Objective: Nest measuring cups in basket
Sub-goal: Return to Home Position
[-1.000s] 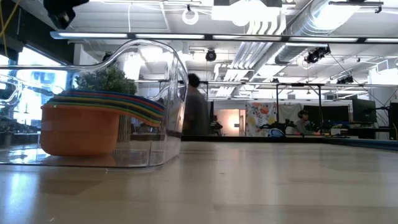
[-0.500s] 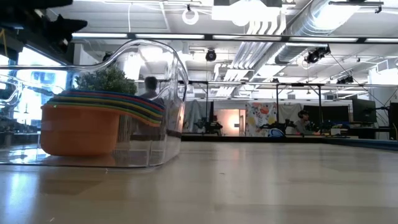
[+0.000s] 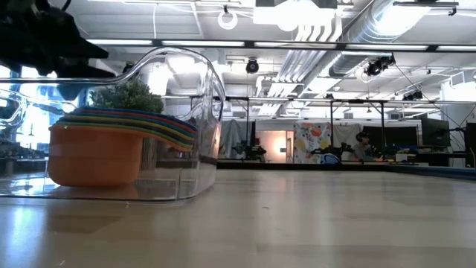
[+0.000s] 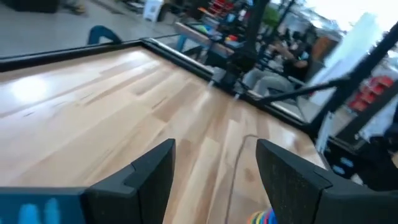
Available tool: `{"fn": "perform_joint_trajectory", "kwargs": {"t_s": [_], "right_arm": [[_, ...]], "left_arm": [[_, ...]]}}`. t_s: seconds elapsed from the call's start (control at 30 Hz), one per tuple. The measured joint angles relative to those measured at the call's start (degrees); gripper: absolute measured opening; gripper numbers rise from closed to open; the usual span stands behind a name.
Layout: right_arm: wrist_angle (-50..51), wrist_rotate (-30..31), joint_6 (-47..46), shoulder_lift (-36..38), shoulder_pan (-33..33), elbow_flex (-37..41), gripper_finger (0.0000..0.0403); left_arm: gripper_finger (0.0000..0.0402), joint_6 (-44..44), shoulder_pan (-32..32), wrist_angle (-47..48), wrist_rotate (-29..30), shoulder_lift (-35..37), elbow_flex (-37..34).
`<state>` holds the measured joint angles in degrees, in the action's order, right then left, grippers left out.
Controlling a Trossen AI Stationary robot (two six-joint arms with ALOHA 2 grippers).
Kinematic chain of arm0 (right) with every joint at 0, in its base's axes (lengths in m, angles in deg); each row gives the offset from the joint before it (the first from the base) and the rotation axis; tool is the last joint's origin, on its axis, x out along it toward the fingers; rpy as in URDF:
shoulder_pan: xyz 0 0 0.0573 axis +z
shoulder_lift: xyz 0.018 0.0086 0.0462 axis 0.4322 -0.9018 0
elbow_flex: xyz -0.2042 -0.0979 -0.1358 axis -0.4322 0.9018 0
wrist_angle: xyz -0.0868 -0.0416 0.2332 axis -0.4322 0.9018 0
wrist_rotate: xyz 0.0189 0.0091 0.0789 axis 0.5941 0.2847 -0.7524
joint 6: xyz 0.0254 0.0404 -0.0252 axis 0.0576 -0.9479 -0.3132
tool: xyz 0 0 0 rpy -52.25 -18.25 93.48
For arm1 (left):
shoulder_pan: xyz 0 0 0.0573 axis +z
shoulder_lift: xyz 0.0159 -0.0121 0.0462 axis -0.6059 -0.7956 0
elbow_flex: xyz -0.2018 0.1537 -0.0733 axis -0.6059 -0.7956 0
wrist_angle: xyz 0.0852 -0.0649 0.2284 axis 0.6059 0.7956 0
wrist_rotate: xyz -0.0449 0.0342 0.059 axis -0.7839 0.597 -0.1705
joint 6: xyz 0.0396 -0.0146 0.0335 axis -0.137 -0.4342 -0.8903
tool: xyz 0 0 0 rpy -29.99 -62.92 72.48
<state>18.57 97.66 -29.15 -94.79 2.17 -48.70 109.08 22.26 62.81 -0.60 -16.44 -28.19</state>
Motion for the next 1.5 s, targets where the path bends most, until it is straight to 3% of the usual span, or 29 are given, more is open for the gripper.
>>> {"fn": "perform_joint_trajectory", "kwargs": {"t_s": [0.43, 0.87, 0.97, 1.17, 1.5], "right_arm": [[-22.7, -7.7, -1.9, 33.8, 1.6, 44.8, 0.0197], [-36.5, -14.3, -0.6, 63.5, 1.6, 78.7, 0.0197], [-35.2, -15.4, -1.3, 63.1, 1.5, 82.1, 0.0197], [-42.1, -20.0, -2.2, 63.5, 1.3, 88.2, 0.0197], [-56.5, -19.4, -3.5, 63.5, 1.2, 98.8, 0.0197]], "left_arm": [[0.0216, 3.5, 0.0, 0.2, 10.5, 0.0, -1.2], [0.0216, -19.0, 0.0, 0.3, 11.8, 0.0, -1.2], [0.0216, -22.2, 0.0, 0.2, 11.9, 0.0, -1.2], [0.0216, -22.0, 0.0, 0.3, 12.6, -0.5, -1.1], [0.0216, -21.1, 0.0, 0.0, 13.5, -0.4, -1.2]]}}
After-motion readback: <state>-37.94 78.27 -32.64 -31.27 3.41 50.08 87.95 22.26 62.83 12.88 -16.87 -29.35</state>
